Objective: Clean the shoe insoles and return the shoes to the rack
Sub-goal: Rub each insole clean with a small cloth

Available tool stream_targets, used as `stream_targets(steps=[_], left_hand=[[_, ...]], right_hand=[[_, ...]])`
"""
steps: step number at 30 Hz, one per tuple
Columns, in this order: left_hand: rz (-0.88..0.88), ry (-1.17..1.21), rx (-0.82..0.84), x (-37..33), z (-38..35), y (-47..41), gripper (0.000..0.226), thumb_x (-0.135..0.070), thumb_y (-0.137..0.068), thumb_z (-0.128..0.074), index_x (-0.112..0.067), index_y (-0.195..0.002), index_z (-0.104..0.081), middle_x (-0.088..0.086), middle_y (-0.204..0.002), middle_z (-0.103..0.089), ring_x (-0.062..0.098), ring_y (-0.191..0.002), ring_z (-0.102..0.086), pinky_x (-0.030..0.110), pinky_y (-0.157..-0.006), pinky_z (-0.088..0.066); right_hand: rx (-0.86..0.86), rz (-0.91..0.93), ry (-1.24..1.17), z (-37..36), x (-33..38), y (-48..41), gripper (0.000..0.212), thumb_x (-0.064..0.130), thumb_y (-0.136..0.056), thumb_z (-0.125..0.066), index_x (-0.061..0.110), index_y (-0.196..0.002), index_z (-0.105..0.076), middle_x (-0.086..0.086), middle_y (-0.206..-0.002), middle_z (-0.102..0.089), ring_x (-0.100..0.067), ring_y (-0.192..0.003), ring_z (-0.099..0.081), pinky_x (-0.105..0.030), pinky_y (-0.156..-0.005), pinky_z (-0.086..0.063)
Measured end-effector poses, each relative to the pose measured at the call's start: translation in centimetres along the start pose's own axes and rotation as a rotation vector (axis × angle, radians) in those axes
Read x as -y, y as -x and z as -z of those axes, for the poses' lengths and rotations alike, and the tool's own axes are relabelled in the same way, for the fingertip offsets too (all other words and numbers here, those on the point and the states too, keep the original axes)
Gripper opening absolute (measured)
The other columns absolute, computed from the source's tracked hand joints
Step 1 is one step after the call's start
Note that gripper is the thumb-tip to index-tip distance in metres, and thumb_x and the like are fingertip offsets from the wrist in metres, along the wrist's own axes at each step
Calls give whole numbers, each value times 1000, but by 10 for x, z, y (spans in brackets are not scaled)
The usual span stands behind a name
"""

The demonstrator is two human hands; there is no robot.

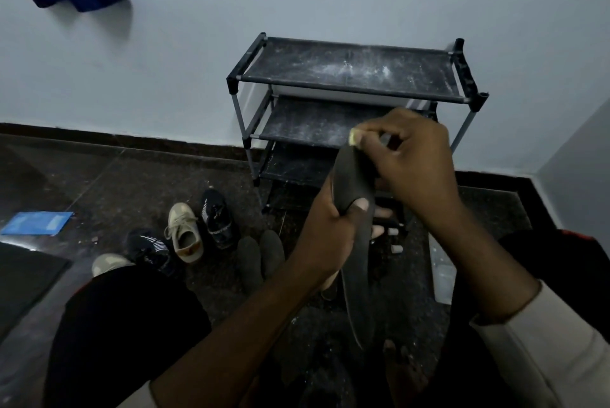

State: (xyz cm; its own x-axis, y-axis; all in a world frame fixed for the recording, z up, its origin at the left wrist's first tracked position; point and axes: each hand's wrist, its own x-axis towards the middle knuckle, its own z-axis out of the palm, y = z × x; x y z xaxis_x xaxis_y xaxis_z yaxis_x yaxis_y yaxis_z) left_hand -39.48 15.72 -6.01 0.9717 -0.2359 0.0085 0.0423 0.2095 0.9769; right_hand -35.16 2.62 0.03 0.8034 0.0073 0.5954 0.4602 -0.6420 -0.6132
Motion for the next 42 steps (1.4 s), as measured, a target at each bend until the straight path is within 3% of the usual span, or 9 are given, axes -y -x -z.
stream_targets(steps=[3, 8, 12, 17, 21, 26, 30, 35, 42], left_hand=[[-8, 4, -6, -1, -1, -1, 53, -2, -104, -48, -23, -151, -38, 8, -133, -63, 27, -108, -70, 46, -87, -60], [-29, 8, -8, -2, 0, -2, 44, 2, -102, -50, -13, -144, -45, 13, -129, -65, 26, -112, -68, 44, -86, -60], [-26, -1, -19, -3, 2, -1, 50, -5, -105, -49, -21, -150, -39, 8, -134, -64, 29, -107, -71, 49, -87, -60], [-44, -13, 3, -4, 7, -4, 50, -8, -105, -50, -22, -151, -37, 7, -136, -62, 28, -107, -70, 47, -88, -60], [-9, 47, -39, -1, 7, -6, 55, -5, -102, -54, -27, -150, -40, 4, -140, -58, 26, -114, -68, 45, -85, -60], [-29, 49, -59, 2, 15, -9, 52, -4, -103, -53, -22, -150, -40, 9, -137, -61, 29, -112, -69, 49, -88, -60], [-30, 30, -44, 6, 14, -11, 52, -5, -103, -52, -23, -150, -40, 8, -136, -62, 30, -109, -70, 49, -87, -60], [-24, 10, -53, 8, 23, -16, 50, -4, -102, -53, -21, -148, -43, 9, -138, -60, 28, -114, -68, 50, -89, -59], [46, 112, -146, 1, 61, -39, 41, 3, -101, -48, -4, -142, -47, 15, -126, -69, 29, -112, -69, 43, -95, -57]], right_hand=[[-28, 2, -6, -2, 0, 4, 12, 15, -92, -72, 14, -101, -80, 0, -96, -74, -6, -86, -67, -30, -79, -56], [168, 108, -55, -10, 11, 16, 14, 16, -93, -73, 15, -105, -79, 1, -100, -74, -8, -91, -69, -33, -80, -58], [-6, -29, 49, -1, -12, 1, 10, 18, -93, -71, 17, -99, -80, 3, -94, -74, -5, -83, -68, -34, -78, -57], [-150, -83, -74, 4, -9, 3, 9, 20, -92, -74, 14, -95, -80, 6, -91, -76, -2, -85, -69, -19, -75, -54], [32, -29, -10, -5, -5, 10, 11, 21, -91, -74, 15, -98, -80, 7, -91, -73, -3, -83, -67, -23, -77, -55], [120, -167, 19, -1, -7, 10, 11, 18, -85, -75, 15, -74, -76, 7, -69, -71, -6, -60, -65, -33, -59, -56], [42, -186, -137, -1, -4, 8, 7, 20, -89, -76, 15, -85, -79, 10, -79, -74, -2, -63, -68, -17, -61, -53], [207, -196, 1, -7, -11, 15, 7, 18, -87, -76, 18, -79, -76, 12, -73, -71, 0, -62, -66, -23, -59, -56], [198, -460, -289, -13, -29, 25, 13, 23, -90, -76, 19, -103, -79, 1, -88, -78, -13, -77, -71, -31, -67, -59]])
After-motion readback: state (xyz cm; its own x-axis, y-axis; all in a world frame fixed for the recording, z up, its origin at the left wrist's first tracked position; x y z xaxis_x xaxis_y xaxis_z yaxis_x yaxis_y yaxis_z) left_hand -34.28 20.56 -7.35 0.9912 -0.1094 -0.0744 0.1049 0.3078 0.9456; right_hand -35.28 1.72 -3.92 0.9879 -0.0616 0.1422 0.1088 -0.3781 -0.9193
